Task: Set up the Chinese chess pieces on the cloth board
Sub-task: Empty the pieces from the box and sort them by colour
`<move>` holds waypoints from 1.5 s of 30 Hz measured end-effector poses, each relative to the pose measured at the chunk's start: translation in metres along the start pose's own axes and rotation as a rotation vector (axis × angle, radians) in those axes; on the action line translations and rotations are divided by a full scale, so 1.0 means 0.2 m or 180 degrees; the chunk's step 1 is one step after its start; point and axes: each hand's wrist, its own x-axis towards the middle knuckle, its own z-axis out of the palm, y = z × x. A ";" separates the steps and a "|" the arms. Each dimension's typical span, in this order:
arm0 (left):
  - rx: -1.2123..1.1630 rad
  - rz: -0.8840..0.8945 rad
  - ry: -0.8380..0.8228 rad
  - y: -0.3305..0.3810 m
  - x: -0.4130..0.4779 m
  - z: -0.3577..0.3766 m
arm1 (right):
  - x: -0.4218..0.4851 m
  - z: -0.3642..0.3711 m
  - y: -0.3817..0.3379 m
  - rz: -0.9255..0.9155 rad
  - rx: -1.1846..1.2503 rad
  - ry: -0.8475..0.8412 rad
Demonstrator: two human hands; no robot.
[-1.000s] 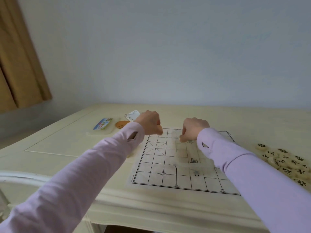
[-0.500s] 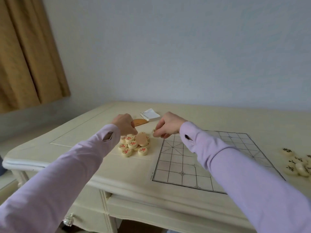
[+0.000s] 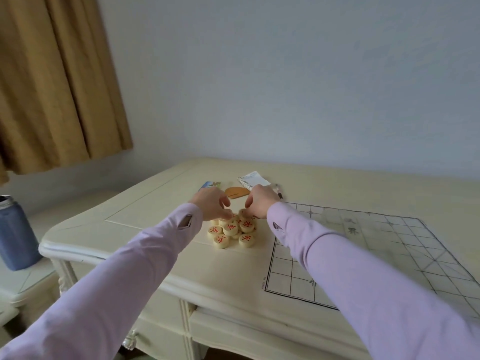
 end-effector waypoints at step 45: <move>-0.1571 -0.0482 0.0209 1.15 0.36 0.31 | -0.30 -0.53 1.10 0.1734 0.2406 0.0633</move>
